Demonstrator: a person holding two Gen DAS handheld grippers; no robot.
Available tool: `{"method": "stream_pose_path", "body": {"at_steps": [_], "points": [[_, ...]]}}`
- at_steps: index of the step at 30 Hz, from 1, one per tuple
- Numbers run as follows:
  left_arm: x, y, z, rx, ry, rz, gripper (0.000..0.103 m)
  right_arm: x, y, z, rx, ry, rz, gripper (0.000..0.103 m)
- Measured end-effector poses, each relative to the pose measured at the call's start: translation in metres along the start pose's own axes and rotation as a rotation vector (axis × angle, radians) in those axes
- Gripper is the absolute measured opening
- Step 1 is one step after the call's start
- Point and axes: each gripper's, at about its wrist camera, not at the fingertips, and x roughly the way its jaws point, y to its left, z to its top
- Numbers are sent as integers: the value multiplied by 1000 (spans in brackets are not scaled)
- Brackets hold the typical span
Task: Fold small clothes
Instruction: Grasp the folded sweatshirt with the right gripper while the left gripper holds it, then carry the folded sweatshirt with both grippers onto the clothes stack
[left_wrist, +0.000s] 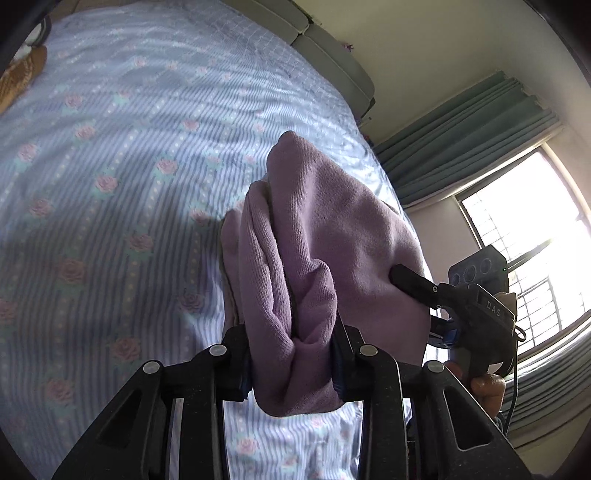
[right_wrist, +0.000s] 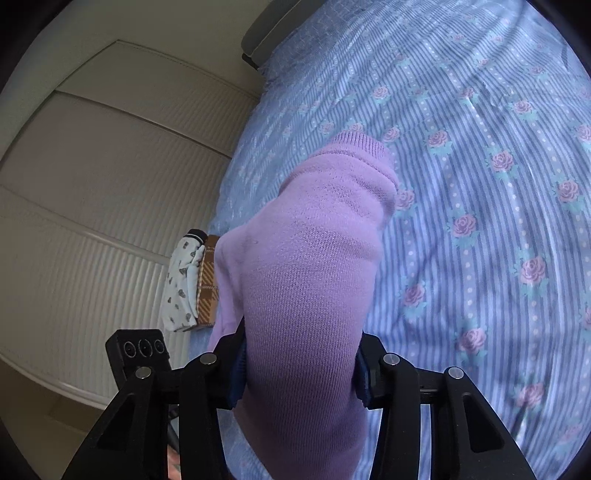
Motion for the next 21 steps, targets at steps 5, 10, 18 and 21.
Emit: {"method": "stream_pose_path", "body": {"at_steps": [5, 10, 18, 21], "points": [[-48, -5, 11, 9, -64, 12, 32, 7, 54, -1, -56, -3, 20, 46], [-116, 19, 26, -4, -146, 36, 32, 41, 121, 3, -123, 20, 52, 46], [-258, 81, 80, -26, -310, 165, 32, 157, 267, 14, -231, 84, 175, 46], [-307, 108, 111, -31, -349, 241, 32, 213, 323, 21, -263, 105, 225, 46]]}}
